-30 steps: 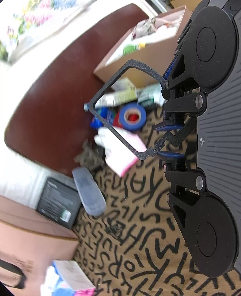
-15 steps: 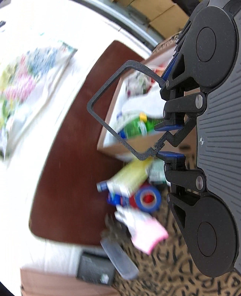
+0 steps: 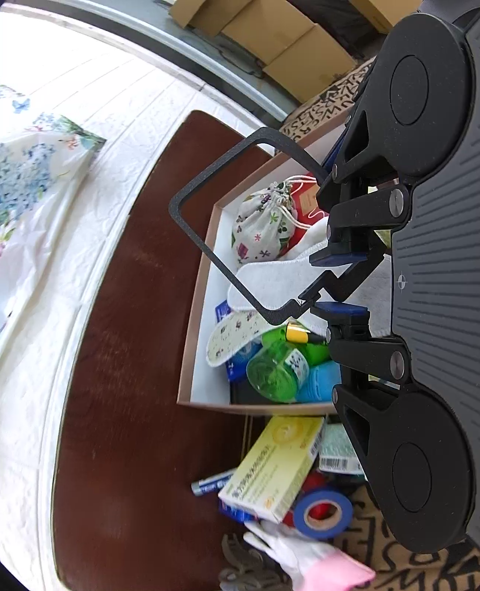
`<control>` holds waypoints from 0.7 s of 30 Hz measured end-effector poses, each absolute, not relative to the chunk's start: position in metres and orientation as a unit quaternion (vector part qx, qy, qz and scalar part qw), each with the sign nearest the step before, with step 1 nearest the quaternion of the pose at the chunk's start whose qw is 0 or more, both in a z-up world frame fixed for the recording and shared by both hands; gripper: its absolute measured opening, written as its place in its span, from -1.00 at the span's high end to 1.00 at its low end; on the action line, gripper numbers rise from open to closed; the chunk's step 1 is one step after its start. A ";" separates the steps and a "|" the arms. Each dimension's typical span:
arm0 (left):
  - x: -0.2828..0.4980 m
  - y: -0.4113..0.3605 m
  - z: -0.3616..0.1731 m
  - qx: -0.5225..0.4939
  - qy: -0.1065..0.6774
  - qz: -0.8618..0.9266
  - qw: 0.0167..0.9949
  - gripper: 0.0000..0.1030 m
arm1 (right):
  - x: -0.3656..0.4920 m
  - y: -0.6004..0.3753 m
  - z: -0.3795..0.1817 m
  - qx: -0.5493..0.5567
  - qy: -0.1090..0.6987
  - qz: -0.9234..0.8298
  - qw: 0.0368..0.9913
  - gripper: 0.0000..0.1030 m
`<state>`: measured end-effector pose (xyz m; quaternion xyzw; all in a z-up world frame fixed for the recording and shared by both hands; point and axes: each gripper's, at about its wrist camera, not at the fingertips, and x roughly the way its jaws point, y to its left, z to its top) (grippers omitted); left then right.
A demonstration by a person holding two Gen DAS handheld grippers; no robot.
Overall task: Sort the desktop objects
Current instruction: 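Lift the glasses frame with the left tool and carry it over the box, then open the left tool to drop the glasses frame into the box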
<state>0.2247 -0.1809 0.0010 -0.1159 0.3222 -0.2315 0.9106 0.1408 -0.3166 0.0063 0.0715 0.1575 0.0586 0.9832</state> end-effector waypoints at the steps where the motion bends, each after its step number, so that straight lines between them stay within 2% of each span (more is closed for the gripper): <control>1: 0.227 -0.183 -0.001 -0.114 0.324 -0.232 0.910 0.51 | 0.143 -0.318 0.005 0.073 0.159 0.057 0.983 0.59; 5: 0.233 -0.188 -0.006 -0.107 0.329 -0.233 0.909 0.50 | 0.151 -0.323 -0.002 0.075 0.168 0.046 0.982 0.57; 6: 0.234 -0.189 -0.006 -0.103 0.327 -0.234 0.910 0.26 | 0.153 -0.324 -0.004 0.076 0.170 0.043 0.982 0.56; 8: 0.230 -0.187 -0.006 -0.098 0.310 -0.235 0.916 -0.07 | 0.155 -0.326 -0.007 0.075 0.173 0.030 0.982 0.51; 9: 0.227 -0.186 -0.005 -0.094 0.299 -0.235 0.920 -0.47 | 0.156 -0.326 -0.009 0.071 0.174 0.021 0.982 0.12; 10: 0.222 -0.183 -0.004 -0.089 0.282 -0.217 0.930 -0.77 | 0.157 -0.326 -0.010 0.067 0.175 0.013 0.982 -0.23; 11: 0.217 -0.181 -0.003 -0.085 0.264 -0.207 0.938 -0.88 | 0.155 -0.327 -0.011 0.064 0.169 0.004 0.983 -0.69; 12: 0.214 -0.179 -0.002 -0.083 0.251 -0.204 0.943 -0.98 | 0.152 -0.328 -0.012 0.059 0.158 -0.011 0.986 -0.72; 14: 0.211 -0.175 0.001 -0.082 0.251 -0.207 0.942 -0.99 | 0.149 -0.331 -0.011 0.062 0.156 -0.008 0.986 -0.72; 18: 0.206 -0.164 -0.001 -0.100 0.265 -0.219 0.934 -1.00 | 0.144 -0.330 -0.011 0.065 0.152 -0.004 0.986 -0.92; 21: 0.199 -0.154 -0.002 -0.110 0.270 -0.214 0.932 -1.00 | 0.142 -0.321 -0.009 0.046 0.152 -0.005 0.987 -0.99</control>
